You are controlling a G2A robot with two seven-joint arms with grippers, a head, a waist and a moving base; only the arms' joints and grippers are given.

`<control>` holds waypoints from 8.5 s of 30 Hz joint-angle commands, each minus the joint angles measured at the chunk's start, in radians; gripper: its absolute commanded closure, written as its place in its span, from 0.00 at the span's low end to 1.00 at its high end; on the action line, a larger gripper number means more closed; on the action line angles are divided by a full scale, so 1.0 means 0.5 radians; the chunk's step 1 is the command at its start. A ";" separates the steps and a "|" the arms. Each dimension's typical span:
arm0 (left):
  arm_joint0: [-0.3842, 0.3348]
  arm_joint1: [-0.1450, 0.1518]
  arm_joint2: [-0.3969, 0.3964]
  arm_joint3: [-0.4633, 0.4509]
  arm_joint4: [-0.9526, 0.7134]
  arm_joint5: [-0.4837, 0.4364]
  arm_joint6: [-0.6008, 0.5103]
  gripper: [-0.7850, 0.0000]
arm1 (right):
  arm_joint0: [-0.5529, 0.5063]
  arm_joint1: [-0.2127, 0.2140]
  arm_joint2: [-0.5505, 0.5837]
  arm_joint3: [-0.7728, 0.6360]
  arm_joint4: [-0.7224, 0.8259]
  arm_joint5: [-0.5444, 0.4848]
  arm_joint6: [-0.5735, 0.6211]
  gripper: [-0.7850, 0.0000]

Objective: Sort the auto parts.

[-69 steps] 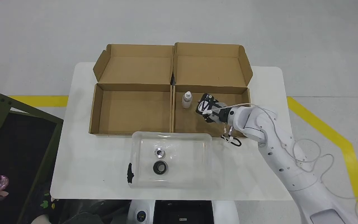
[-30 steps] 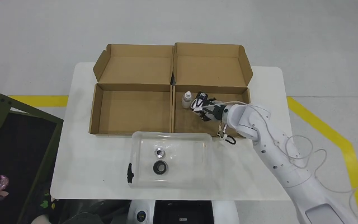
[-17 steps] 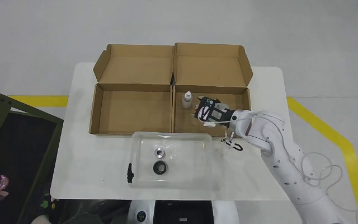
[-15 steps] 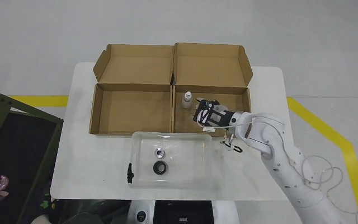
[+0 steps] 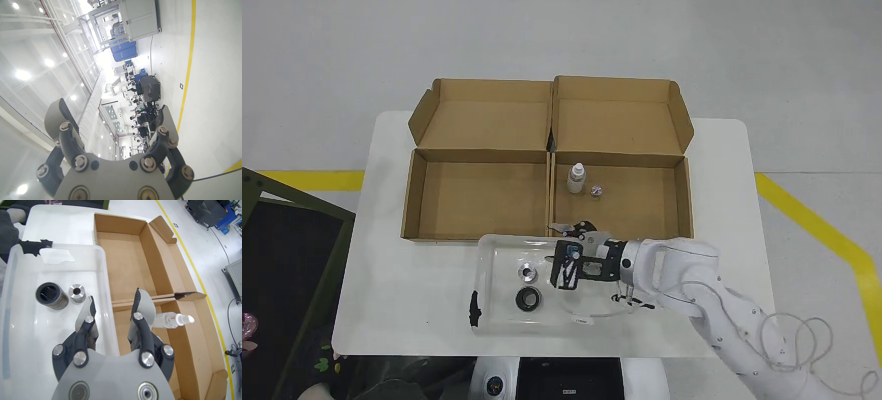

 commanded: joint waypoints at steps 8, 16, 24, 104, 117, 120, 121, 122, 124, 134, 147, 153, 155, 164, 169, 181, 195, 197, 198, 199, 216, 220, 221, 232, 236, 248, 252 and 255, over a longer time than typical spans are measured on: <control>0.000 0.000 0.000 0.000 0.000 0.000 0.000 0.00 | 0.105 -0.060 -0.268 0.046 -0.074 0.015 0.039 0.53; 0.000 0.000 0.000 0.000 0.000 0.000 0.000 0.00 | 0.184 -0.107 -0.384 0.168 -0.061 0.035 0.063 0.54; 0.000 0.000 0.000 0.000 0.000 0.000 0.000 0.00 | 0.230 -0.140 -0.437 0.306 -0.040 0.048 0.074 0.54; 0.000 0.000 0.000 0.000 0.000 0.000 0.000 0.00 | 0.298 -0.253 -0.377 0.519 0.112 -0.147 -0.156 1.00; 0.000 0.000 0.000 0.000 0.000 0.000 0.000 0.00 | 0.160 -0.200 -0.164 0.352 0.057 -0.113 -0.520 1.00; 0.000 0.000 0.000 0.000 0.000 0.000 0.000 0.00 | 0.141 -0.195 -0.121 0.344 0.074 -0.090 -0.609 1.00; 0.000 0.000 0.000 0.000 0.000 0.000 0.000 0.00 | 0.137 -0.193 -0.109 0.343 0.080 -0.085 -0.632 1.00; 0.000 0.000 0.000 0.000 0.000 0.000 0.000 0.00 | 0.134 -0.192 -0.099 0.346 0.086 -0.081 -0.653 1.00; 0.000 0.000 0.000 0.000 0.000 0.000 0.000 0.00 | 0.133 -0.191 -0.079 0.353 0.105 -0.076 -0.692 1.00; 0.000 0.000 0.000 0.000 0.000 0.000 0.000 0.00 | 0.190 -0.202 -0.025 0.420 0.229 -0.046 -0.794 1.00; 0.000 0.000 0.000 0.000 0.000 0.000 0.000 0.00 | 0.421 -0.274 -0.113 0.693 0.401 0.092 -0.756 1.00; 0.000 0.000 0.000 0.000 0.000 0.000 0.000 0.00 | 0.556 -0.323 -0.190 0.814 0.401 0.231 -0.650 1.00; 0.000 0.000 0.000 0.000 0.000 0.000 0.000 0.00 | 0.607 -0.343 -0.225 0.866 0.405 0.264 -0.617 1.00; 0.000 0.000 0.000 0.000 0.000 0.000 0.000 0.00 | 0.843 -0.460 -0.403 1.207 0.443 0.459 -0.473 1.00; 0.000 0.000 0.000 0.000 0.000 0.000 0.000 0.00 | 0.961 -0.538 -0.511 1.427 0.453 0.541 -0.428 1.00; 0.000 0.000 0.000 0.000 0.000 0.000 0.000 0.00 | 1.138 -0.710 -0.710 1.787 0.382 0.685 -0.299 1.00; 0.000 0.000 0.000 0.000 0.000 0.000 0.000 0.00 | 1.220 -0.837 -0.784 1.988 0.309 0.707 -0.171 0.65; 0.000 0.000 0.000 0.000 0.000 0.000 0.000 0.00 | 1.223 -0.849 -0.786 2.009 0.298 0.705 -0.165 0.64; 0.000 0.000 0.000 0.000 0.000 0.000 0.000 0.00 | 1.223 -0.854 -0.785 2.018 0.297 0.704 -0.166 0.63; 0.000 0.000 0.000 0.000 0.000 0.000 0.000 0.00 | 1.223 -0.859 -0.784 2.027 0.291 0.701 -0.162 0.63; 0.000 0.000 0.000 0.000 0.000 0.000 0.000 0.00 | 1.033 -0.760 -0.541 1.476 0.115 0.499 -0.151 0.56; 0.000 0.000 0.000 0.000 0.000 0.000 0.000 0.00 | 0.873 -0.698 -0.432 1.251 0.145 0.325 -0.146 0.54; 0.000 0.000 0.000 0.000 0.000 0.000 0.000 0.00 | 0.838 -0.682 -0.406 1.194 0.126 0.290 -0.130 0.54; 0.000 0.000 0.000 0.000 0.000 0.000 0.000 0.00 | 0.367 -0.533 -0.173 0.575 0.060 -0.063 -0.088 0.47; 0.000 0.000 0.000 0.000 0.000 0.000 0.000 0.00 | 0.192 -0.490 -0.118 0.398 0.033 -0.162 -0.120 0.44; 0.000 0.000 0.000 0.000 0.000 0.000 0.000 0.00 | -0.090 -0.410 -0.108 0.221 -0.158 -0.344 -0.164 0.42; 0.000 0.000 0.000 0.000 0.000 0.000 0.000 0.00 | -0.139 -0.389 -0.091 0.218 -0.200 -0.368 -0.195 0.40; 0.000 0.000 0.000 0.000 0.000 0.000 0.000 0.00 | -0.177 -0.374 -0.081 0.207 -0.231 -0.381 -0.206 0.40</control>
